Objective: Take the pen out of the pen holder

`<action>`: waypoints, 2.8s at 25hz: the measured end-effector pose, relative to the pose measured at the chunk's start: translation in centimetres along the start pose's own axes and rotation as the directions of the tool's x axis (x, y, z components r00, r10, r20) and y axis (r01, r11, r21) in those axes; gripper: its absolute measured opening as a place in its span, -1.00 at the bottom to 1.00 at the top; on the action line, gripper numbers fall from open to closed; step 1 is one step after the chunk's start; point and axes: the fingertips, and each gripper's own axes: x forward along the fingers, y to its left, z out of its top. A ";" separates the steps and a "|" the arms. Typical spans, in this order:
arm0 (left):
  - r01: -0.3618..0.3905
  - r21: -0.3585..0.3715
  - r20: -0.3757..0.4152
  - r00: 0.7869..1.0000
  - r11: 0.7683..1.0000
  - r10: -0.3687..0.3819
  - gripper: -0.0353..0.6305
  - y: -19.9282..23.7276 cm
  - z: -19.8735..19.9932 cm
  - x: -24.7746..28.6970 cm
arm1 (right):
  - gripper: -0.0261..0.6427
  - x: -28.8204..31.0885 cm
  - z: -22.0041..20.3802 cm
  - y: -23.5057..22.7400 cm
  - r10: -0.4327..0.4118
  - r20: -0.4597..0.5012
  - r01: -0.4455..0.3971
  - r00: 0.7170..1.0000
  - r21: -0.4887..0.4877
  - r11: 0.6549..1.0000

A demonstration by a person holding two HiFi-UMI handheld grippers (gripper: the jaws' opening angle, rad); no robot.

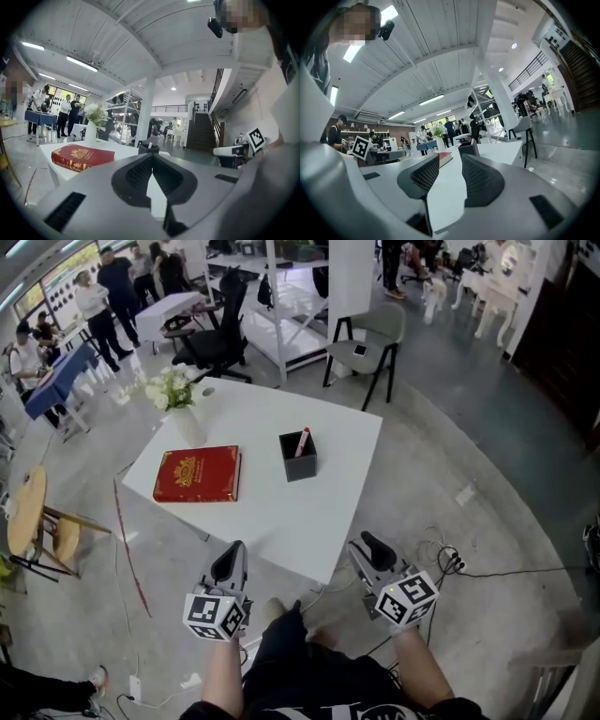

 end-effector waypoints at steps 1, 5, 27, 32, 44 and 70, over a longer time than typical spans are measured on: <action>-0.002 0.000 0.000 1.000 1.000 0.002 -0.88 0.2 0.0 0.2 | -0.44 0.3 -0.1 -0.1 0.003 -0.002 -0.003 1.000 0.001 1.000; 0.002 0.001 0.004 1.000 1.000 -0.002 -0.88 0.9 0.2 1.7 | -0.44 1.8 0.3 -0.7 0.010 -0.005 -0.010 1.000 -0.004 1.000; 0.061 -0.007 -0.009 0.998 0.998 -0.061 -0.88 7.9 2.7 15.1 | -0.44 15.3 3.4 -6.4 0.010 -0.044 -0.010 0.999 0.006 1.000; 0.088 -0.012 -0.017 0.996 0.996 -0.088 -0.88 9.1 3.0 17.7 | -0.44 17.6 3.8 -7.5 -0.005 -0.055 0.005 0.998 0.011 1.000; 0.174 -0.008 -0.014 0.985 0.985 -0.174 -0.88 11.7 4.3 24.4 | -0.44 22.5 5.1 -10.1 -0.055 -0.057 0.054 0.997 -0.016 0.998; -0.035 -0.094 -0.083 0.996 0.995 0.027 -0.88 11.0 -0.2 24.2 | -0.44 30.6 3.5 -11.8 0.168 -0.275 -0.230 0.947 -0.210 0.950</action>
